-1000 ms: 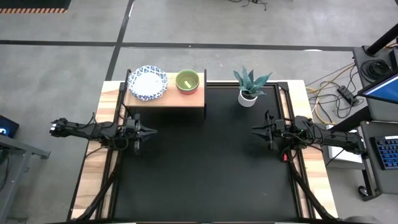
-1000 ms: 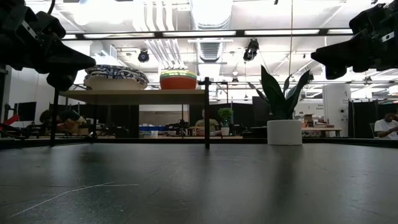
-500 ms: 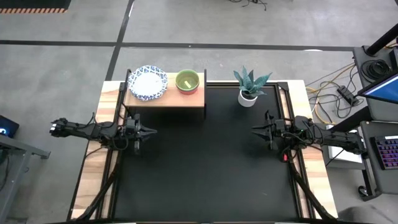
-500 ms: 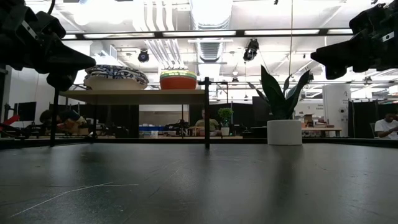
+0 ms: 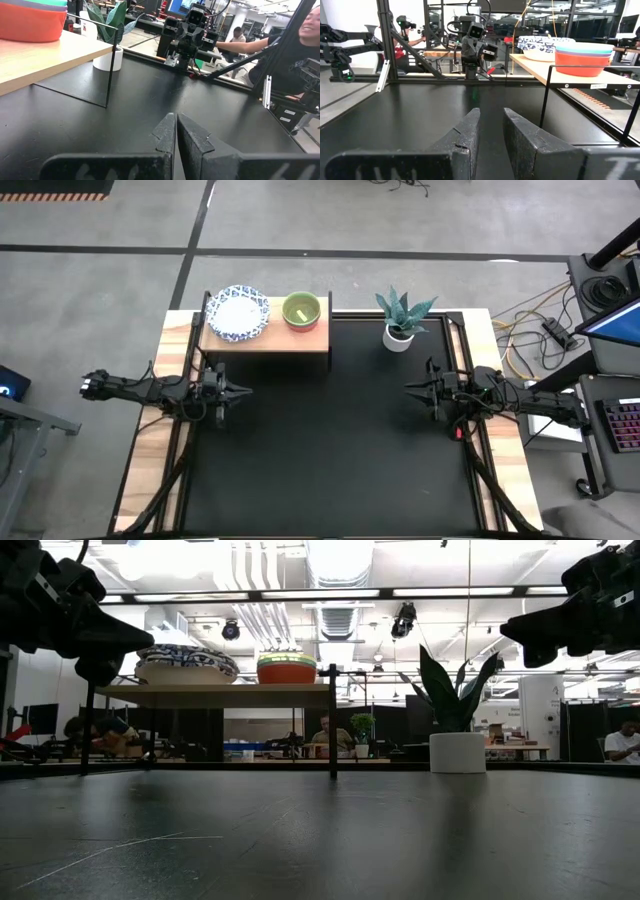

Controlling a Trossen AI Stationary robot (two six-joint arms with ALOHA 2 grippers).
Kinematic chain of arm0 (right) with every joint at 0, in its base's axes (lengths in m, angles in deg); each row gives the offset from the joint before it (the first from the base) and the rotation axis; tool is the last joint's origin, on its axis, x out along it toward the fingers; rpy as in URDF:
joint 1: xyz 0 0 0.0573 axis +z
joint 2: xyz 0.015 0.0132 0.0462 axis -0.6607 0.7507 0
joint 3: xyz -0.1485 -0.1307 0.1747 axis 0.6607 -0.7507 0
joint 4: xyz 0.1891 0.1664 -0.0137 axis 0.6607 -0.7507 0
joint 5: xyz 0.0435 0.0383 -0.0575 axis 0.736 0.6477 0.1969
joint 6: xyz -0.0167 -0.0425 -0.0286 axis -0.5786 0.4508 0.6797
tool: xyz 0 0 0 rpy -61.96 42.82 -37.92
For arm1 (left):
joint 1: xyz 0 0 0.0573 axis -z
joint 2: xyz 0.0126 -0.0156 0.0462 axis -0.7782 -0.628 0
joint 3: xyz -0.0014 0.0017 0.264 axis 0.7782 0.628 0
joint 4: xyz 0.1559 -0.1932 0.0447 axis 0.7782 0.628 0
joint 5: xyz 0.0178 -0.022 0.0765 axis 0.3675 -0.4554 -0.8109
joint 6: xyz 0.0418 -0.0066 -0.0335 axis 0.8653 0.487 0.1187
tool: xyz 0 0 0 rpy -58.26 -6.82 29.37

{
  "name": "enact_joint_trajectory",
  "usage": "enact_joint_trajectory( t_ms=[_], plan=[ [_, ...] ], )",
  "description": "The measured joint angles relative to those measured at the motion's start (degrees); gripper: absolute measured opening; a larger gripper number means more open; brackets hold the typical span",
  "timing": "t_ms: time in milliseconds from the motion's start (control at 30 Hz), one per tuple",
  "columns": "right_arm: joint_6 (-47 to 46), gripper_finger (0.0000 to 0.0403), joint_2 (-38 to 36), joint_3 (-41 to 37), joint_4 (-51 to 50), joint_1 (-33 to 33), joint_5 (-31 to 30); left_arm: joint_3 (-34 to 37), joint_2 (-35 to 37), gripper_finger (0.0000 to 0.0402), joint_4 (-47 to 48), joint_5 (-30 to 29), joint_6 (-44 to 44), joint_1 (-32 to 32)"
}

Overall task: Place and stack bowls onto a shelf
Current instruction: Return to Home Position

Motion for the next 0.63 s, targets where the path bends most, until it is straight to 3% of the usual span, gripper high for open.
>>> enact_joint_trajectory(
  t_ms=[633],
  plan=[
    [0.06,0.0086,0.00,0.00,-0.01,0.02,0.00,0.00,0.00,0.0000,-0.02,-0.01,-0.02,-0.01]
  ],
)
